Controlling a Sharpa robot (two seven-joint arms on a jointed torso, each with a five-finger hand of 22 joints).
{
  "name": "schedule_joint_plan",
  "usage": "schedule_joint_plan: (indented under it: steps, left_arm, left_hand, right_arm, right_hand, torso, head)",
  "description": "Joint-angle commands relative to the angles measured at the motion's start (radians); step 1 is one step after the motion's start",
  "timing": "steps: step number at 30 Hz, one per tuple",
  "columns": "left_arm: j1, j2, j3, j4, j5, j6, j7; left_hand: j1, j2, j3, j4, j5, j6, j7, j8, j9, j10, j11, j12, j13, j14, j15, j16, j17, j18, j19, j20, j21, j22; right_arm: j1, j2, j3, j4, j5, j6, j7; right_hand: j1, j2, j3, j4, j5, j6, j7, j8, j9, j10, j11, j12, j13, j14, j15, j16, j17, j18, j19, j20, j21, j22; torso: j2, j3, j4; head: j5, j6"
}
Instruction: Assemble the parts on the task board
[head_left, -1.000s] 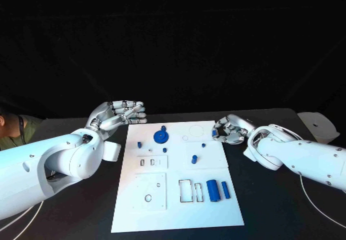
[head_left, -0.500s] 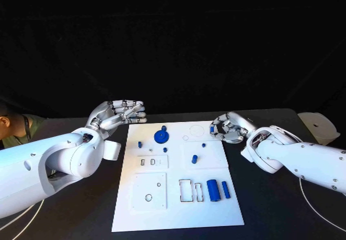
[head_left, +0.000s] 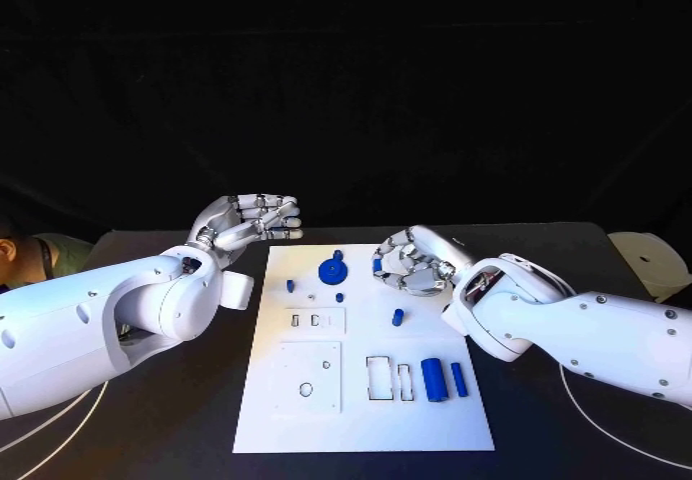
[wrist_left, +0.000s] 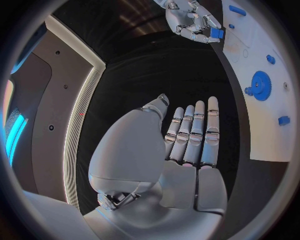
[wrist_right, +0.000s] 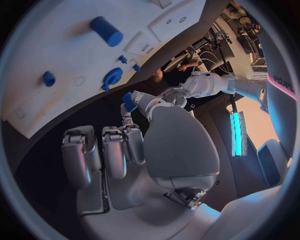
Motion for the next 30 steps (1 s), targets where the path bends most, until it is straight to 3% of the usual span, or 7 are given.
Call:
schedule_joint_plan:
  steps: [1,7,18,30]
  left_arm:
    - [0.000,0.008,0.000,-0.008,0.000,0.020,0.007]
    - [0.000,0.018,0.000,-0.020,0.000,0.020,0.007]
    - [0.000,0.022,-0.001,-0.021,0.000,0.021,0.004]
    - [0.000,0.022,-0.001,-0.016,0.000,0.022,0.002]
  left_hand:
    - [0.001,-0.008,0.005,-0.002,0.004,-0.001,0.029,-0.006,-0.001,0.002,0.003,-0.005,0.001,-0.007,0.000,-0.003,0.002,0.005,0.006,0.002,-0.003,-0.001]
    - [0.001,-0.008,0.005,-0.002,0.004,-0.001,0.029,-0.006,-0.001,0.002,0.003,-0.005,0.001,-0.007,0.000,-0.003,0.002,0.005,0.006,0.002,-0.003,-0.001]
    - [0.000,-0.008,0.005,-0.002,0.004,-0.001,0.028,-0.007,-0.001,0.003,0.003,-0.005,0.001,-0.007,0.000,-0.004,0.002,0.005,0.006,0.002,-0.004,-0.001]
    - [0.000,-0.008,0.005,-0.002,0.004,-0.001,0.028,-0.007,-0.001,0.003,0.003,-0.005,0.001,-0.007,0.000,-0.004,0.002,0.005,0.006,0.002,-0.004,-0.001]
  right_arm:
    - [-0.003,0.029,-0.002,0.004,-0.092,0.023,-0.089]
    - [-0.016,0.107,-0.010,-0.018,-0.153,0.048,-0.136]
    - [-0.052,0.200,-0.020,-0.062,-0.272,0.106,-0.185]
    - [-0.072,0.236,-0.024,-0.096,-0.325,0.130,-0.205]
  right_hand:
    - [0.002,0.014,0.006,0.003,0.007,0.002,-0.009,0.037,0.035,0.001,-0.004,0.005,0.131,0.104,-0.009,0.003,0.263,-0.014,0.105,-0.004,0.005,0.263]
    - [-0.003,0.016,0.007,0.004,0.001,-0.001,-0.008,0.039,0.036,0.003,-0.003,0.007,0.134,0.104,-0.008,0.003,0.263,-0.014,0.105,-0.004,0.005,0.263]
    - [-0.007,0.010,0.005,0.000,-0.013,-0.003,-0.009,0.044,0.039,0.005,-0.003,0.009,0.136,0.104,-0.009,0.003,0.263,-0.014,0.105,-0.004,0.005,0.263]
    - [-0.009,0.009,0.005,0.000,-0.015,-0.004,-0.008,0.044,0.039,0.006,-0.003,0.009,0.136,0.104,-0.009,0.003,0.263,-0.014,0.105,-0.004,0.005,0.263]
  torso:
    - [-0.006,-0.0036,0.0052]
    - [-0.010,-0.0076,0.0054]
    - [-0.005,-0.0039,0.0044]
    - [-0.007,-0.0053,0.0040]
  head:
    - [0.009,-0.006]
    - [0.024,-0.011]
    - [0.049,-0.022]
    - [0.056,-0.035]
